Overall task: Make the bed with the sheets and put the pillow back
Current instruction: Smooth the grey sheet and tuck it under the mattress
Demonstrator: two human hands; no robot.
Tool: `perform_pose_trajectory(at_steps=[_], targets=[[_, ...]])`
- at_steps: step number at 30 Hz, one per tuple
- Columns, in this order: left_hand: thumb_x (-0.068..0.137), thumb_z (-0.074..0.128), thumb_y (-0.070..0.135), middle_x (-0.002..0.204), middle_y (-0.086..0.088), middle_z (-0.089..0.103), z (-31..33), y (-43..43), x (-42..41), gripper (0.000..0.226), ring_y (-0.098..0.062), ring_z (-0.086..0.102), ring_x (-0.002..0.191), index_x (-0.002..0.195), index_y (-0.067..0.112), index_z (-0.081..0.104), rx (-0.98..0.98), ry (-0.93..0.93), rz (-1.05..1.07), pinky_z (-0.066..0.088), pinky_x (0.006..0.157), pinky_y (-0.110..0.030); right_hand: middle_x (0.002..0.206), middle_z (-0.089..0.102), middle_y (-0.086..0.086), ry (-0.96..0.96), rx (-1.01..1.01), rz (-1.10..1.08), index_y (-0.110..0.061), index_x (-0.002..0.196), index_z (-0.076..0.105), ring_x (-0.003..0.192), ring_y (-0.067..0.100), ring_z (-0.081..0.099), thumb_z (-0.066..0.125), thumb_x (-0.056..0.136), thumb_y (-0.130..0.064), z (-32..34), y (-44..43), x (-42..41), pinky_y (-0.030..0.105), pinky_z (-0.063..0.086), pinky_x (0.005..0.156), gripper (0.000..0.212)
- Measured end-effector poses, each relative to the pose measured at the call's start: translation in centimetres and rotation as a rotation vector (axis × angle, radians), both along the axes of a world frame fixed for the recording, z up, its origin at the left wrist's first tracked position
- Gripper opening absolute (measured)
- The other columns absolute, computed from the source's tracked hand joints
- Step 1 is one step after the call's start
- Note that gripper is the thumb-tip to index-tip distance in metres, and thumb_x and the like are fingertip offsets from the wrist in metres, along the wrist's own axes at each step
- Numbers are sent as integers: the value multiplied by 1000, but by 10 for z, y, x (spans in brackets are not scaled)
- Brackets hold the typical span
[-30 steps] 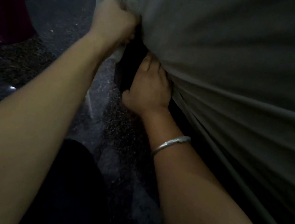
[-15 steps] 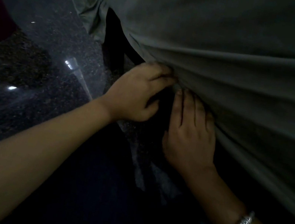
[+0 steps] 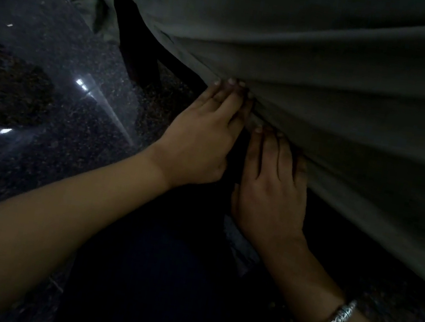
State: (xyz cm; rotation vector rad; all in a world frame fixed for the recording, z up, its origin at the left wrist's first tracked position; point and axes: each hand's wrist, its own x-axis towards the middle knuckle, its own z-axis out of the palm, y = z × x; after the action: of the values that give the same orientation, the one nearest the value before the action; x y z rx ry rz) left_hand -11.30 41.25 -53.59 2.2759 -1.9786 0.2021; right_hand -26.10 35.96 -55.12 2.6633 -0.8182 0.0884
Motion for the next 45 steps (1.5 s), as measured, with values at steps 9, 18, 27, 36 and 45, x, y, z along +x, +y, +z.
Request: perform_pose_trajectory(at_steps=[9,18,27,36,45], targets=[[72,53,25,123,-28,53,-4,8,4,67,-43,51,110,131,-7,47,-58,-61,-32,36,104,-47,140,44,21,-26,120,-30,6,142,31,124,34,45,47,71,-33,-4,-3,-4,48,32,104,82],[65,56,22,134,-32,44,-9,4,-11,78,-43,43,126,134,-12,41,44,60,-173,27,112,-48,119,63,12,-205,82,-8,-4,133,49,99,28,61,61,74,-25,-5,-24,0,35,35,88,64],[59,46,31,97,-26,62,13,-27,4,68,-39,60,82,117,-5,46,86,110,-216,38,79,-35,109,63,19,-134,468,-47,-1,124,52,91,36,63,74,68,-30,27,-46,15,34,51,67,67],[56,47,46,85,-20,63,15,-32,4,68,-36,61,72,103,-1,57,129,20,-241,50,70,-33,123,60,22,-207,324,11,3,131,50,98,35,64,65,68,-21,18,-32,-15,36,52,79,69],[82,57,40,109,-18,58,31,-46,-18,49,-36,58,98,116,6,51,230,-51,-69,43,74,-38,92,64,20,-95,170,-220,3,111,60,79,34,63,67,56,-23,16,-28,-16,34,49,70,61]])
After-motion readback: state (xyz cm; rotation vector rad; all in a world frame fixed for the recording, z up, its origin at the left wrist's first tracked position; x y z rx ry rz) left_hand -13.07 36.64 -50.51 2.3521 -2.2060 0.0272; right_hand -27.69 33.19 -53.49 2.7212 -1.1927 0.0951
